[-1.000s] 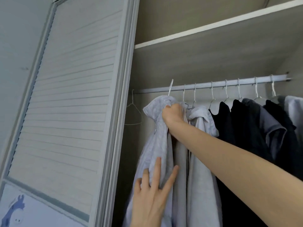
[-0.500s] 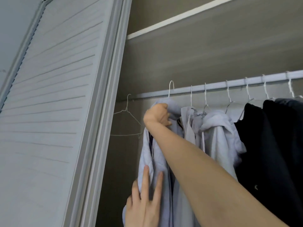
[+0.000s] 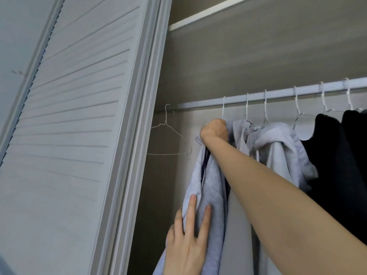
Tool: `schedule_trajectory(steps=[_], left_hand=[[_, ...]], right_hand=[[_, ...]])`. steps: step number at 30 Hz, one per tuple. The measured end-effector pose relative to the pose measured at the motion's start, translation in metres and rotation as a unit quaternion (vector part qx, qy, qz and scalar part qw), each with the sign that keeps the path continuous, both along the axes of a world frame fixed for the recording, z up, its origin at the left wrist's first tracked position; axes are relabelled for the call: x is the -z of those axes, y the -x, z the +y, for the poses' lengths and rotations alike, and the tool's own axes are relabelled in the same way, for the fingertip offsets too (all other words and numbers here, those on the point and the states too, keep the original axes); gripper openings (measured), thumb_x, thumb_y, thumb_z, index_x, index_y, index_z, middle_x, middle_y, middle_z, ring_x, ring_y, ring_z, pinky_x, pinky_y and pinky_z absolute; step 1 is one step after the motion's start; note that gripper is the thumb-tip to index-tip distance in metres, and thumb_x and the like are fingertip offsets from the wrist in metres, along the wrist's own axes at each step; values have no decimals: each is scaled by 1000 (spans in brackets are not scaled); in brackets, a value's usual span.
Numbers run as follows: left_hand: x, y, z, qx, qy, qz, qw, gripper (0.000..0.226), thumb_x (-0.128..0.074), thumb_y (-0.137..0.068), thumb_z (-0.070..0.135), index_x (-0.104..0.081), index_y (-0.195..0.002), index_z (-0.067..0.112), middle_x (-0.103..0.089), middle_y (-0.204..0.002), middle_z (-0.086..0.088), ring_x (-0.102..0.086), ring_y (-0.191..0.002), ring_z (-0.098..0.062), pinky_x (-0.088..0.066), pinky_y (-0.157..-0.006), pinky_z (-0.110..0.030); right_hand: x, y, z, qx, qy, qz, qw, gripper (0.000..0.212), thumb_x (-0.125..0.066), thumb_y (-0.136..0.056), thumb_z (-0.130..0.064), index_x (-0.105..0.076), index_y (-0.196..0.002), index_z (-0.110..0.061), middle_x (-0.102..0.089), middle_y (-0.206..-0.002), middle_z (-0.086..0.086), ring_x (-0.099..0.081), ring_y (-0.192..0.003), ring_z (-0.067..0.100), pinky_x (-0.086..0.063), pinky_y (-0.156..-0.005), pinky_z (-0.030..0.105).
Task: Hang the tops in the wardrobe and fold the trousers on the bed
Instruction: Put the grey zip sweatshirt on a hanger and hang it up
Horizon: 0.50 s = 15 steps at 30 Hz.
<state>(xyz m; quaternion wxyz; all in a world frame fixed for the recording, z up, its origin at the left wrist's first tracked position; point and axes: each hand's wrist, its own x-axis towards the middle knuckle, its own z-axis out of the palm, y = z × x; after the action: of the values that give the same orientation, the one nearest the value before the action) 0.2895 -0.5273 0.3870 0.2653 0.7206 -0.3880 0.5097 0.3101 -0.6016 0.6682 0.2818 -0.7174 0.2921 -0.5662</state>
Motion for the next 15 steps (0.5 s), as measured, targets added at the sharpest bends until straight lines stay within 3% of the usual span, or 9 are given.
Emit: schedule_trajectory(steps=[2, 6, 9, 11, 15], left_hand=[[7, -2, -2, -13, -2, -3, 1000, 58, -34, -83, 22, -57, -136, 26, -42, -147, -15, -51, -107, -37, -58, -60, -41], [10, 2, -3, -15, 14, 12, 1000, 52, -21, -96, 15, -51, -138, 22, -43, -147, -17, -58, -105, -38, -57, -59, -39], [16, 3, 2, 3, 16, 15, 1000, 61, -42, -81, 23, -43, -143, 22, -43, -145, -17, -63, -101, -37, -58, -59, -38], [26, 2, 6, 13, 25, 29, 999, 72, -42, -79, 25, -32, -150, 26, -44, -143, -16, -62, -102, -37, -58, -57, -39], [58, -4, 6, -12, 18, 38, 999, 52, -25, -93, 13, -45, -141, 21, -43, -147, -15, -67, -107, -34, -59, -59, -36]], right_hand=[[4, 1, 5, 16, 14, 20, 1000, 38, -50, -94, -15, -41, -127, 0, -54, -133, 16, -50, -122, 35, -43, -93, 40], [15, -3, 31, 68, 44, 91, 993, 44, -32, -98, -11, -30, -140, 4, -39, -140, 21, -40, -126, 40, -35, -100, 47], [37, -13, 46, 116, 135, 145, 973, 49, -24, -97, -3, -16, -143, 13, -30, -142, 30, -38, -125, 45, -36, -99, 54], [50, -16, 43, 135, 178, 162, 961, 50, -25, -96, -2, -14, -141, 18, -29, -141, 34, -38, -124, 47, -36, -99, 57], [60, -13, 19, 148, 208, 167, 952, 49, -27, -96, -3, -19, -142, 14, -30, -140, 32, -40, -122, 46, -41, -94, 59]])
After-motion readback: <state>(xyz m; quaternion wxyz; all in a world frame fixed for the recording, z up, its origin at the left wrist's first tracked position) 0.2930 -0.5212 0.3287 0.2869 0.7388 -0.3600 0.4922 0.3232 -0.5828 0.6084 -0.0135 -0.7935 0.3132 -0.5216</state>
